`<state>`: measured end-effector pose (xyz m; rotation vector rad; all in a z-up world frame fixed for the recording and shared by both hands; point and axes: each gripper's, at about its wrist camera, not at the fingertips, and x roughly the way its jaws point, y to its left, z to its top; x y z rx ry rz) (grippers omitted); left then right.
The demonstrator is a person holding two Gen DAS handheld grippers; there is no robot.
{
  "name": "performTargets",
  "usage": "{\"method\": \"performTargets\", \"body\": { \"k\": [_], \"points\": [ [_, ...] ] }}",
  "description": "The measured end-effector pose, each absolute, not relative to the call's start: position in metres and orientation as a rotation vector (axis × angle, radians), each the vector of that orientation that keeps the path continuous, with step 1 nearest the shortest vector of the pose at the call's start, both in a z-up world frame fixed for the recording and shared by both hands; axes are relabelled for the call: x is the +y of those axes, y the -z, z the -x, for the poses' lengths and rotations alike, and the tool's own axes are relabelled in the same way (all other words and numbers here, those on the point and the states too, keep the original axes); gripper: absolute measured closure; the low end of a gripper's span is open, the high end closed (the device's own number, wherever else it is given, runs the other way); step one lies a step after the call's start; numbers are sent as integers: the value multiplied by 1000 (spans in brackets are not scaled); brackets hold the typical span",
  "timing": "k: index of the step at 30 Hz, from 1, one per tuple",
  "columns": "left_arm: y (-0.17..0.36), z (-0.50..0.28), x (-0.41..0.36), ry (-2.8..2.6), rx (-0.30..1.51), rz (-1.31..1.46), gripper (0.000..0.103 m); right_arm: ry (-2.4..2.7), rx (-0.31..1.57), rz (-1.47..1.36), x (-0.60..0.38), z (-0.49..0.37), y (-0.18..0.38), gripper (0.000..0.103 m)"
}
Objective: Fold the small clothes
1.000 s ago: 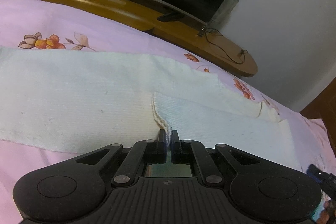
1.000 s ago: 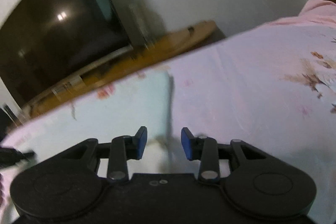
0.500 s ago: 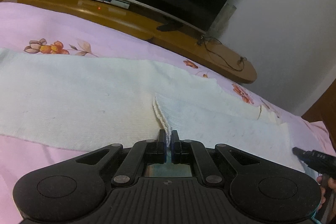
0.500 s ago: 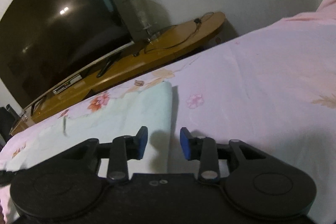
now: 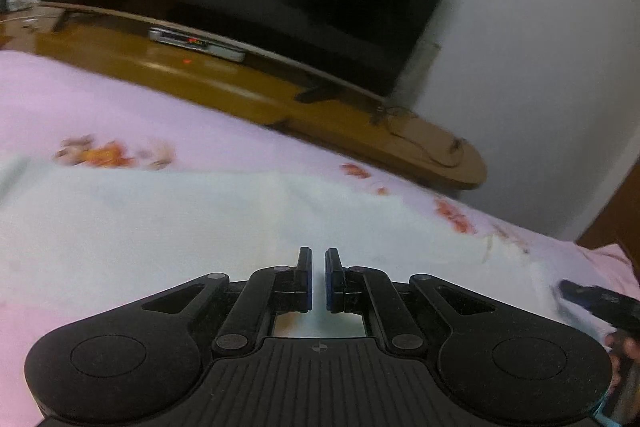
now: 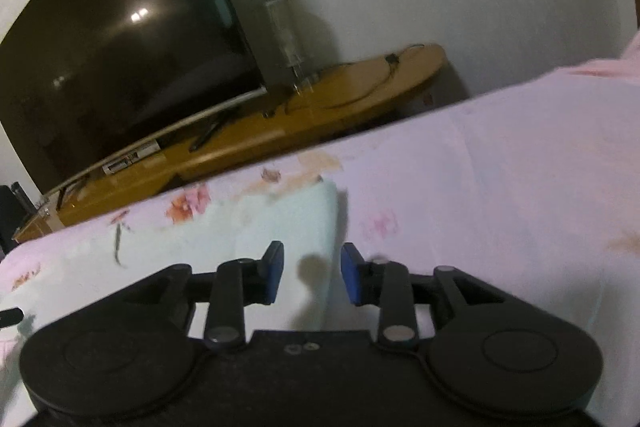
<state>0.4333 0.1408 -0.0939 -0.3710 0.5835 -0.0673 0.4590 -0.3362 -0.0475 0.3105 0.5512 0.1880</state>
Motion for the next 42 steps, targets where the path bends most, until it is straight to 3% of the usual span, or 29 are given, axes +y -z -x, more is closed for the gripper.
{"method": "performTargets", "body": {
  "k": [5, 7, 9, 12, 18, 20, 21, 22, 26, 28, 29, 34, 42],
  "points": [
    [119, -468, 116, 40, 703, 272, 100, -210, 566, -151, -311, -486, 51, 87],
    [122, -464, 120, 46, 673, 299, 100, -161, 613, -116, -311, -498, 60, 89],
    [113, -457, 119, 23, 672, 302, 99, -156, 620, -130, -314, -497, 58, 89],
    [106, -442, 109, 10, 635, 224, 98, -188, 565, -118, -309, -477, 44, 78],
    [103, -433, 105, -5, 678, 191, 91, -180, 607, -22, -295, -446, 60, 81],
    [94, -413, 117, -47, 634, 239, 56, -183, 611, -72, -297, -434, 45, 80],
    [89, -394, 129, -89, 591, 264, 18, -201, 577, -106, -300, -422, 34, 79],
    [87, -376, 142, -117, 546, 283, 13, -208, 553, -120, -303, -411, 28, 76],
    [89, -317, 227, -269, 491, 473, 19, -211, 547, -162, -325, -361, 22, 75],
    [95, -296, 273, -371, 487, 605, 39, -184, 568, -174, -339, -337, 28, 75],
    [100, -284, 297, -413, 471, 690, 42, -166, 578, -197, -347, -327, 30, 74],
    [121, -255, 367, -515, 381, 958, 43, -95, 615, -314, -372, -298, 39, 75],
    [125, -265, 398, -527, 325, 1051, 43, -101, 626, -335, -364, -294, 34, 74]
  ]
}}
